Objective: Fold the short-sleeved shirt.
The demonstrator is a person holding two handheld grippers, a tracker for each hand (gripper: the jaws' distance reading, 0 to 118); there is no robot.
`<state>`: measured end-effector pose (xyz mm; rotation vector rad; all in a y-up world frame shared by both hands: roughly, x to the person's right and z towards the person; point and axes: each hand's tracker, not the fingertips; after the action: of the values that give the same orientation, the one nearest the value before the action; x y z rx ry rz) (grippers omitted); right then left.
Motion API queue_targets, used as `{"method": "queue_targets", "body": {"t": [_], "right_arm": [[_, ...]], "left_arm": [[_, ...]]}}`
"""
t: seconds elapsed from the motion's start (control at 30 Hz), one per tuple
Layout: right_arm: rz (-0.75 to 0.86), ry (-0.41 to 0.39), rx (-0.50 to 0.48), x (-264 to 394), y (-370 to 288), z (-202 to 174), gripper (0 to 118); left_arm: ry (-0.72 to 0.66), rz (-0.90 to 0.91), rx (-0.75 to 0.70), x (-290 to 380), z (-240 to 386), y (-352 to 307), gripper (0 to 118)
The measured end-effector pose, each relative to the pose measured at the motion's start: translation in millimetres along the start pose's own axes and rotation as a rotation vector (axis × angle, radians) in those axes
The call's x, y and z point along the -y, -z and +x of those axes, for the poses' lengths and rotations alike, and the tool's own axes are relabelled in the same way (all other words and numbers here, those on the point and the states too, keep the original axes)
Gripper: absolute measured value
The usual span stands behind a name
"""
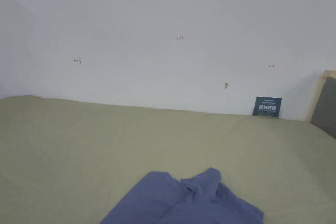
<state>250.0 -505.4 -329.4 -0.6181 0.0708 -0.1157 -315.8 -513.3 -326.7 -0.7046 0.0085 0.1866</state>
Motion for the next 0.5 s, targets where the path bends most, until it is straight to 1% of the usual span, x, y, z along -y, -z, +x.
{"method": "queue_targets", "body": {"t": [0.13, 0.17, 0.2, 0.23, 0.27, 0.3, 0.33, 0.37, 0.43, 0.5], "right_arm": [[-0.024, 0.022, 0.004, 5, -3, -3, 7], [-0.021, 0.02, 0.004, 5, -3, -4, 7], [-0.016, 0.018, 0.003, 3, -4, -5, 14], [-0.011, 0.012, 0.005, 0, -8, -7, 28], [-0.004, 0.007, 0.009, -3, -11, -8, 53], [0.022, 0.009, 0.004, -9, -18, -10, 92], [0.052, 0.009, -0.01, -16, -25, -11, 110], [0.088, 0.01, -0.019, -22, -33, -15, 114], [0.211, -0.032, -0.01, -42, -51, -27, 113], [0.253, -0.083, 0.055, -63, -64, -45, 113]], "left_arm": [[-0.082, -0.054, 0.027, 9, -6, -3, 9], [-0.096, -0.034, 0.043, 3, -9, -5, 12], [-0.133, -0.027, 0.047, 1, -10, -9, 22], [-0.166, -0.009, 0.015, -1, -10, -15, 43], [-0.177, 0.007, 0.009, -8, -11, -20, 74], [-0.189, 0.023, 0.03, -18, -12, -26, 108], [-0.193, 0.058, 0.07, -24, -14, -31, 113], [-0.185, 0.122, 0.093, -31, -13, -41, 113], [-0.133, 0.199, 0.124, -54, 0, -57, 113], [-0.049, 0.247, 0.106, -72, 28, -79, 113]]}}
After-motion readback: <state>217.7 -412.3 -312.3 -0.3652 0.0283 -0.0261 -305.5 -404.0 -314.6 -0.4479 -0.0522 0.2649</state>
